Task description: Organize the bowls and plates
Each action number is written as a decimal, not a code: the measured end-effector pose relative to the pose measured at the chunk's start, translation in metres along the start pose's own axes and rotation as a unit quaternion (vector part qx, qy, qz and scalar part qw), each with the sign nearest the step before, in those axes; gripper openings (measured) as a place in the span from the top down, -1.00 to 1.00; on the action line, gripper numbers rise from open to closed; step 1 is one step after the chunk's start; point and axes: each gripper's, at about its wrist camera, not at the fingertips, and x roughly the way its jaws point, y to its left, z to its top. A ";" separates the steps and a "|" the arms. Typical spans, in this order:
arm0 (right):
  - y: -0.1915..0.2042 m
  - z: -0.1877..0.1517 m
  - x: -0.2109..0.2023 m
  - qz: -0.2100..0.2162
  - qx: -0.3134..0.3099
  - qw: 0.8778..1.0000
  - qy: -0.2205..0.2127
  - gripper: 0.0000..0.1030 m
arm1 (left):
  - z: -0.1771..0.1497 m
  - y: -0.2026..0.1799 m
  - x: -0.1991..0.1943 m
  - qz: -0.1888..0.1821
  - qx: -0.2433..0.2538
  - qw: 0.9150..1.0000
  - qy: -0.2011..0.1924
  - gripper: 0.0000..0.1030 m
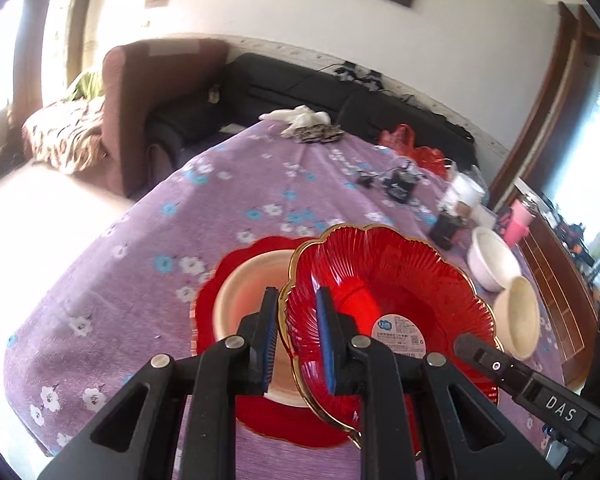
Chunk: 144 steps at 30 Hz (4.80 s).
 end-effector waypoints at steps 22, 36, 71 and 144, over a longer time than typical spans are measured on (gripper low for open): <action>0.015 0.005 0.074 -0.027 -0.017 0.998 0.054 0.60 | -0.006 0.050 0.047 0.012 -0.045 0.998 0.049 0.58; 0.018 0.003 0.053 -0.028 -0.029 0.999 0.019 0.17 | 0.000 0.038 0.007 0.025 -0.032 0.999 -0.018 -0.36; -0.264 0.036 -0.113 -0.214 0.155 0.960 -0.091 -0.18 | -0.054 -0.117 -0.021 -0.078 0.138 0.987 -0.010 -0.69; -0.076 0.012 -0.085 -0.045 -0.006 0.998 -0.036 0.46 | -0.029 -0.126 0.008 -0.097 0.083 0.991 0.050 0.66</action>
